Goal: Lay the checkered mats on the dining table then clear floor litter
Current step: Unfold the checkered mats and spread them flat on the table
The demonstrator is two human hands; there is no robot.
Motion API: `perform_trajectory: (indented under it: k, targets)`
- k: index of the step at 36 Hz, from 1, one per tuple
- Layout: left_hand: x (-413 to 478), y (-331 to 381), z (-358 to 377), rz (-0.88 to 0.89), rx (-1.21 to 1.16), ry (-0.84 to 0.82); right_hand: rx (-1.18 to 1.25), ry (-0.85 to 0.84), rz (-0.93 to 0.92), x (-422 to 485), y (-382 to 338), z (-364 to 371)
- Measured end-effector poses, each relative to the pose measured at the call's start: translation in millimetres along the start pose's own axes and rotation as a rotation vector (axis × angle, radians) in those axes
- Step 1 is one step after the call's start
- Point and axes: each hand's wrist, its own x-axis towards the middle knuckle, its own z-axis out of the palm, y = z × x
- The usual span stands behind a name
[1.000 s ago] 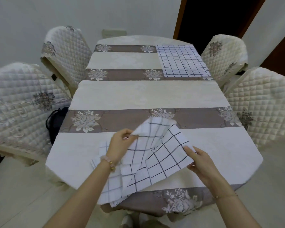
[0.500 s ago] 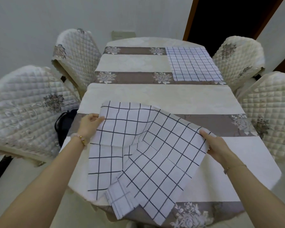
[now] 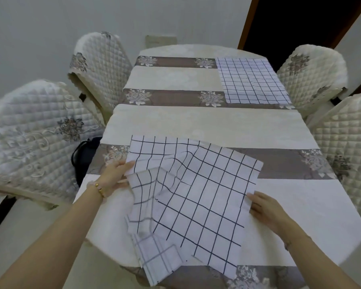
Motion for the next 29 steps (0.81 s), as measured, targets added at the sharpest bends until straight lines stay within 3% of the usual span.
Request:
perform_trajectory:
  k: [5, 15, 23, 29]
  targets:
    - [-4.4, -21.8, 6.4, 0.008, -0.059, -0.109, -0.106, 0.008, -0.021, -8.4, 9.3, 6.8]
    - [-27.3, -21.8, -0.8, 0.064, -0.006, 0.048, -0.239, 0.038, -0.112, -31.4, 11.7, 22.8]
    - [-65.8, 6.1, -25.9, 0.285, 0.188, 0.222, -0.139, 0.090, -0.279, -52.0, -15.6, 19.8]
    - [-131.5, 20.1, -40.2, 0.422, 0.120, 0.344, -0.100, 0.026, -0.437, -73.5, -54.4, 36.0]
